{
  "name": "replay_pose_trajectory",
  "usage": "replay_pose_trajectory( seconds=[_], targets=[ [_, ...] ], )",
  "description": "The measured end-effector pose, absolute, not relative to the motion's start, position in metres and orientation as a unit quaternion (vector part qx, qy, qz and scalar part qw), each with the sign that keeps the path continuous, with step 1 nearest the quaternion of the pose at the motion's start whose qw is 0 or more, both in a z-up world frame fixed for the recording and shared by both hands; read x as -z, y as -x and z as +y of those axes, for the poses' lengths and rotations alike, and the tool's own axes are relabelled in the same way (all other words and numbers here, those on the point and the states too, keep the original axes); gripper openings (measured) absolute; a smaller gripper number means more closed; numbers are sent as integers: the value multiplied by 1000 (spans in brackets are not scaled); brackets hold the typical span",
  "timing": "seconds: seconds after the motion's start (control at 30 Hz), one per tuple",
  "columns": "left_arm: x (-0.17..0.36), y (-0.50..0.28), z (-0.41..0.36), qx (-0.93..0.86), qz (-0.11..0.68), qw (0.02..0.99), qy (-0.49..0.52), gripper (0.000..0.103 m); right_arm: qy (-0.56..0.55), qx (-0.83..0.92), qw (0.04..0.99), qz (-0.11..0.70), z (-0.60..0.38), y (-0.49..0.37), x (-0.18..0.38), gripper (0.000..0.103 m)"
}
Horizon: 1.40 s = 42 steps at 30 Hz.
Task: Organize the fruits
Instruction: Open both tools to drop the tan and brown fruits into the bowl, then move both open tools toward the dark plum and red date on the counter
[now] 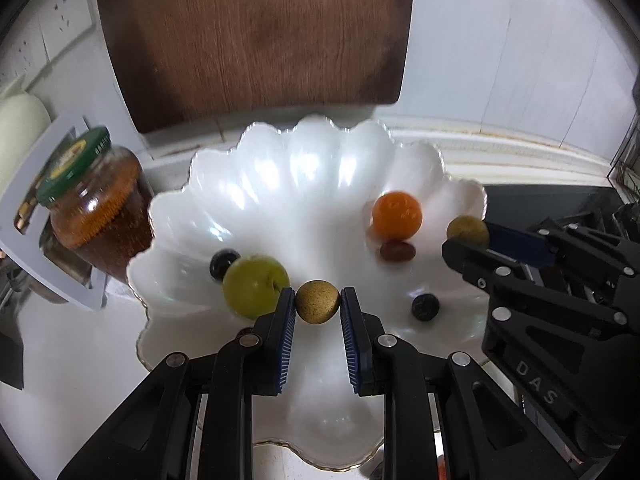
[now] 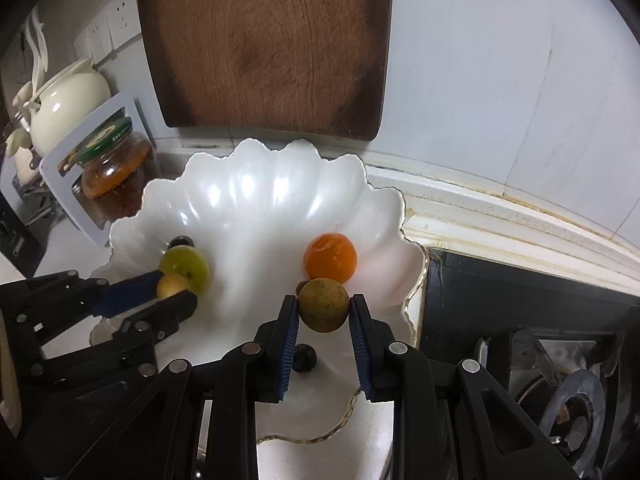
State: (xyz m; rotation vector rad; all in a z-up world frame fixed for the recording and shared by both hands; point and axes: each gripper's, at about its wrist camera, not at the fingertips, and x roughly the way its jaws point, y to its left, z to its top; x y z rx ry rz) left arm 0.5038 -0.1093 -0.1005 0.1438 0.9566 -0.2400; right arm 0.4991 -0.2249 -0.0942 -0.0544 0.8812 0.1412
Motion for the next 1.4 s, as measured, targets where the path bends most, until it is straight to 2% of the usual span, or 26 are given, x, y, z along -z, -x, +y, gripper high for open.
replay_pose_trajectory(
  seconds=[0.1, 0.17, 0.23, 0.4, 1.4],
  targets=[
    [103, -505, -110, 110, 464, 875, -76, 25, 25, -71, 901, 428, -224, -500, 95, 28],
    [102, -504, -110, 107, 465, 875, -79, 35, 21, -74, 900, 429, -225, -501, 94, 31],
    [99, -503, -109, 104, 464, 877, -77, 38, 17, -75, 900, 429, -225, -501, 94, 36],
    [85, -498, -102, 84, 447, 887, -83, 42, 13, -68, 901, 429, -228, -496, 91, 36],
    [0, -384, -77, 116, 303, 942, -87, 45, 20, -61, 946, 319, -220, -373, 25, 37]
  ],
)
